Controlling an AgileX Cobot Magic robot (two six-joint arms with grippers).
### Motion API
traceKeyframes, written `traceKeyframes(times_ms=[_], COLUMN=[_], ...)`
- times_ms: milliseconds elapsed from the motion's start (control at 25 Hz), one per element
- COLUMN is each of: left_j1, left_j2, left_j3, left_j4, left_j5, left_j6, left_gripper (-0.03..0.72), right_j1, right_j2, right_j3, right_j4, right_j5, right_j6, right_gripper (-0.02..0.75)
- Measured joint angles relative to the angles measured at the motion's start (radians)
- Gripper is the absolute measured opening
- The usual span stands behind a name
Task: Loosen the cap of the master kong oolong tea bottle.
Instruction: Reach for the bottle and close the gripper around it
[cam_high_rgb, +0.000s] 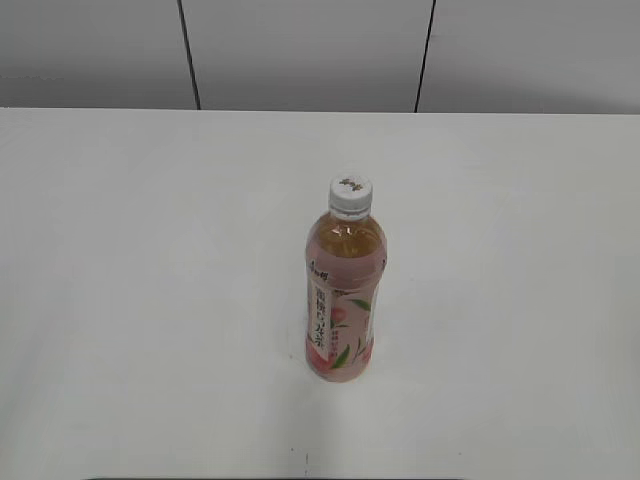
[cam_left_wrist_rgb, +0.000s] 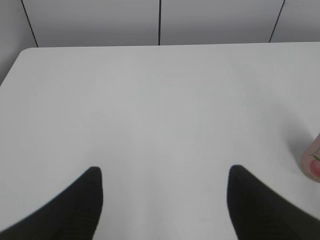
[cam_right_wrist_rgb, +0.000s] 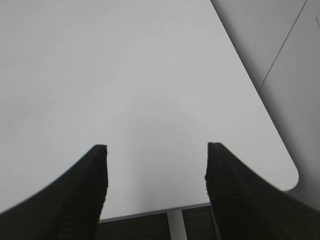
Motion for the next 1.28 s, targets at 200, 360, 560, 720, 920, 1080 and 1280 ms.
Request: traceKeyframes(times_ms=[200,360,560,720,920,1080,1280], left_j1=[0.0,0.0,0.0,0.0,0.0,0.0,0.0], left_j2=[0.0,0.0,0.0,0.0,0.0,0.0,0.0], left_j3=[0.0,0.0,0.0,0.0,0.0,0.0,0.0], left_j4=[0.0,0.0,0.0,0.0,0.0,0.0,0.0], left_j5=[0.0,0.0,0.0,0.0,0.0,0.0,0.0], left_j6=[0.0,0.0,0.0,0.0,0.0,0.0,0.0], left_gripper=[0.469,0.469,0.469,0.469,0.469,0.469,0.469], right_j1=[0.0,0.0,0.0,0.0,0.0,0.0,0.0], right_j2=[0.0,0.0,0.0,0.0,0.0,0.0,0.0], right_j3=[0.0,0.0,0.0,0.0,0.0,0.0,0.0], right_j4=[0.0,0.0,0.0,0.0,0.0,0.0,0.0], right_j5=[0.0,0.0,0.0,0.0,0.0,0.0,0.0], right_j6=[0.0,0.0,0.0,0.0,0.0,0.0,0.0], right_gripper=[0.47,0.47,0.47,0.47,0.47,0.47,0.47])
